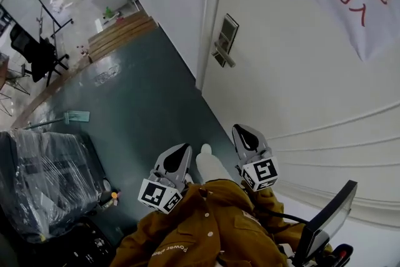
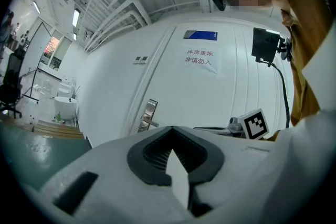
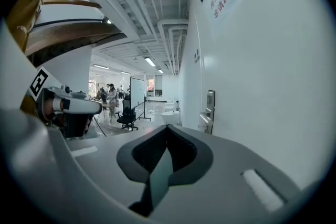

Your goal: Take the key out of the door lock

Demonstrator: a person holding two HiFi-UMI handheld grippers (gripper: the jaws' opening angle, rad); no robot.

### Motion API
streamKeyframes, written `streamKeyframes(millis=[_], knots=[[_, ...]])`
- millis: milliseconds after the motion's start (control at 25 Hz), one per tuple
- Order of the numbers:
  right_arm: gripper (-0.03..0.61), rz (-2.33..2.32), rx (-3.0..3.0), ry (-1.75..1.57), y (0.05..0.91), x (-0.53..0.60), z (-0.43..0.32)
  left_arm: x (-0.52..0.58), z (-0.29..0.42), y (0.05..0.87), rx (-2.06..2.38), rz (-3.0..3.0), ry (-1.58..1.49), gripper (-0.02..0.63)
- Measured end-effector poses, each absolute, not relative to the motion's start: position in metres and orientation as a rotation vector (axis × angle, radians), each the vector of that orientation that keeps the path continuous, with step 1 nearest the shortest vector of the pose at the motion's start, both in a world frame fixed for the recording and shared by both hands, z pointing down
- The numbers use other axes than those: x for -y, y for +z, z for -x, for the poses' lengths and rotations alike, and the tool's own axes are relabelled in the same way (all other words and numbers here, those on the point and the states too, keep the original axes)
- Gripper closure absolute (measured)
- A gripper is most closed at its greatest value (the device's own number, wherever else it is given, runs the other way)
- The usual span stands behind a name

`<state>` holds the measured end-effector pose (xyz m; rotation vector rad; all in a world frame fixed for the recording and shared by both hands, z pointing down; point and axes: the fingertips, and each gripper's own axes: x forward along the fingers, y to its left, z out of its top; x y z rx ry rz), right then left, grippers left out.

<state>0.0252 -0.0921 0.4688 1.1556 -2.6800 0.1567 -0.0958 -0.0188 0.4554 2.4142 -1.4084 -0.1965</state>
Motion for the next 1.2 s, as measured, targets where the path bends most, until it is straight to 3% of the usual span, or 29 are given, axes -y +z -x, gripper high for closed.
streamKeyframes(millis=[240,360,720,1120,1200], knots=[[0.572,-1.150,2.651,0.088,0.477,0.182,-0.019,0.105,0.090,0.452,1.401,-2.410,-0.193,0.618],[0.442,-1.164,2.627,0.055,0.483,0.226,-0.017,0.133,0.086,0.454,1.402,-2.398,-0.200,0.618],[0.334,-1.273,2.520,0.074,0.512,0.321,-0.010,0.166,0.096,0.459,1.330,-2.355,-0.177,0.618],[0.339,-1.259,2.419,0.130,0.549,0.352,-0.004,0.199,0.117,0.463,1.277,-2.371,-0.189,0.618],[0.388,-1.271,2.405,0.129,0.553,0.354,-0.007,0.202,0.117,0.463,1.261,-2.374,-0.195,0.618]])
